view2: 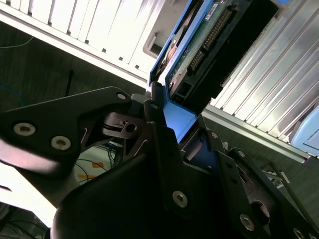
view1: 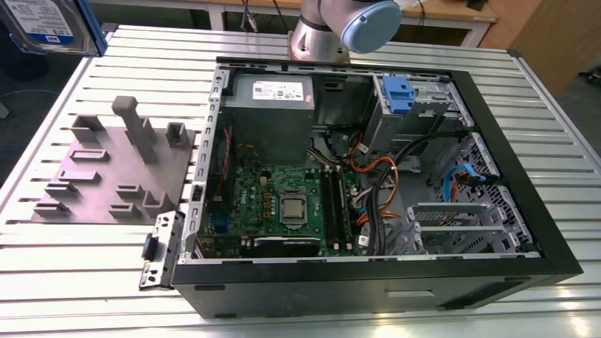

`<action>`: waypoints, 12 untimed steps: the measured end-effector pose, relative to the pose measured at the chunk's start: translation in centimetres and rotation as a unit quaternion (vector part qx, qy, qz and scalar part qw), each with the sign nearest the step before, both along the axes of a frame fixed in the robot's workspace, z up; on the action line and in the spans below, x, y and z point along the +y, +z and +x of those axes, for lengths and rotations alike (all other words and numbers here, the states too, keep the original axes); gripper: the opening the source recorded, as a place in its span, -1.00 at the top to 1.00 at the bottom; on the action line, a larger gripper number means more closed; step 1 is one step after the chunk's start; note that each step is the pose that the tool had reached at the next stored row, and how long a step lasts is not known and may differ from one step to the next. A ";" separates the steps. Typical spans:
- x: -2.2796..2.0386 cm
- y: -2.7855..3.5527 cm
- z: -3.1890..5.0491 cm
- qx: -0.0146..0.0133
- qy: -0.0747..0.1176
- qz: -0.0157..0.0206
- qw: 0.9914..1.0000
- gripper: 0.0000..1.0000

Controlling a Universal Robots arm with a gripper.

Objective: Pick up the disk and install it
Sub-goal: 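Pick up the disk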

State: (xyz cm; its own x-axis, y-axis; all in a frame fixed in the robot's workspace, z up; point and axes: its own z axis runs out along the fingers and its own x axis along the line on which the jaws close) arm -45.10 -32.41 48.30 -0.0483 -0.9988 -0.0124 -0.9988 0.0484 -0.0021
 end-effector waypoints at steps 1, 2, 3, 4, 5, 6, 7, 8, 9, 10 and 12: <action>0.00 0.08 0.00 0.000 0.000 0.000 1.000 0.27; 0.00 0.18 0.00 0.000 0.000 0.000 1.000 0.27; 0.00 0.29 0.00 0.000 0.000 0.000 1.000 0.27; 0.00 0.39 0.00 0.000 0.000 0.000 1.000 0.27; 0.00 0.50 0.00 0.000 0.000 0.000 1.000 0.27; 0.00 0.62 0.00 0.000 0.000 0.000 1.000 0.27; 0.00 0.71 0.00 0.000 0.000 0.000 1.000 0.27; 0.00 0.81 0.00 0.000 0.000 0.000 1.000 0.27; 0.00 0.93 0.00 0.000 0.000 0.000 1.000 0.27; 0.00 1.07 0.01 0.000 0.000 0.000 1.000 0.27; 0.00 1.34 0.00 0.000 0.000 0.000 1.000 0.27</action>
State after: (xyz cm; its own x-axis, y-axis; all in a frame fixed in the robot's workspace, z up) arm -45.10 -32.41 49.64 -0.0484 -0.9987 -0.0127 -0.9988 0.0484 -0.0021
